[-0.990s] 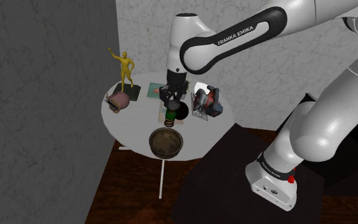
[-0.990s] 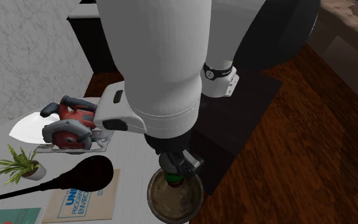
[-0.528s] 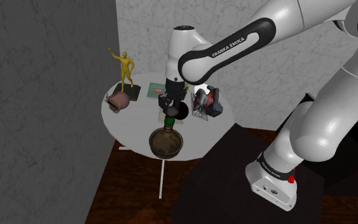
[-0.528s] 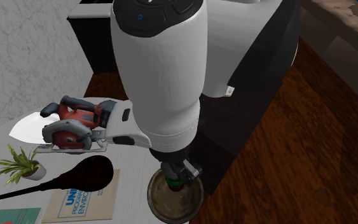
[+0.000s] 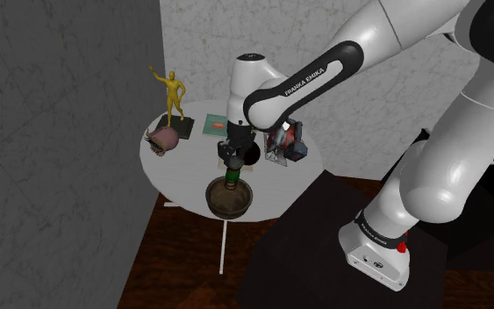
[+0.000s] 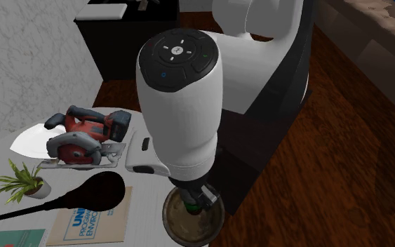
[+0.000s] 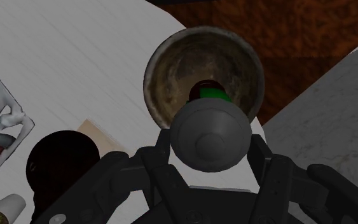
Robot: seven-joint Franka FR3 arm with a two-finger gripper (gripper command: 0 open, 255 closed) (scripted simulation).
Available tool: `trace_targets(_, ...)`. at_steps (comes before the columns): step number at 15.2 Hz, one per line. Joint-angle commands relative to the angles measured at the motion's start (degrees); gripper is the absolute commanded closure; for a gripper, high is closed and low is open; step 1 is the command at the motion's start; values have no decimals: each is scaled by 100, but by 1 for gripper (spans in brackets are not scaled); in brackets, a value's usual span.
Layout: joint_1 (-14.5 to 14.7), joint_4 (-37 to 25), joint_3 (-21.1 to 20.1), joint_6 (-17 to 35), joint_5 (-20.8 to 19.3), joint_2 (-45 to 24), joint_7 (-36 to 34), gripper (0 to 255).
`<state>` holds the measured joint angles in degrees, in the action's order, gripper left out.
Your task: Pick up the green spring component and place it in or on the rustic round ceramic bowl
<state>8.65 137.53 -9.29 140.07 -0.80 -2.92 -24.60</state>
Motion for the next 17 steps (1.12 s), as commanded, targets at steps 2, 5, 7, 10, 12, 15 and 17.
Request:
trace_targets(2, 9, 46, 1, 242, -55, -195, -51, 255)
trace_targets(5, 15, 79, 14, 474, -116, -396, -95, 255)
trace_targets(7, 20, 95, 25, 628, -161, -537, -127, 255)
trace_targets(10, 21, 95, 26, 628, -161, -537, -127, 255)
trace_targets(12, 21, 95, 26, 628, -161, -537, -127, 255)
trace_targets(15, 21, 95, 26, 628, -161, -537, -127, 255)
trace_targets(17, 21, 95, 26, 627, -161, -537, -127, 0)
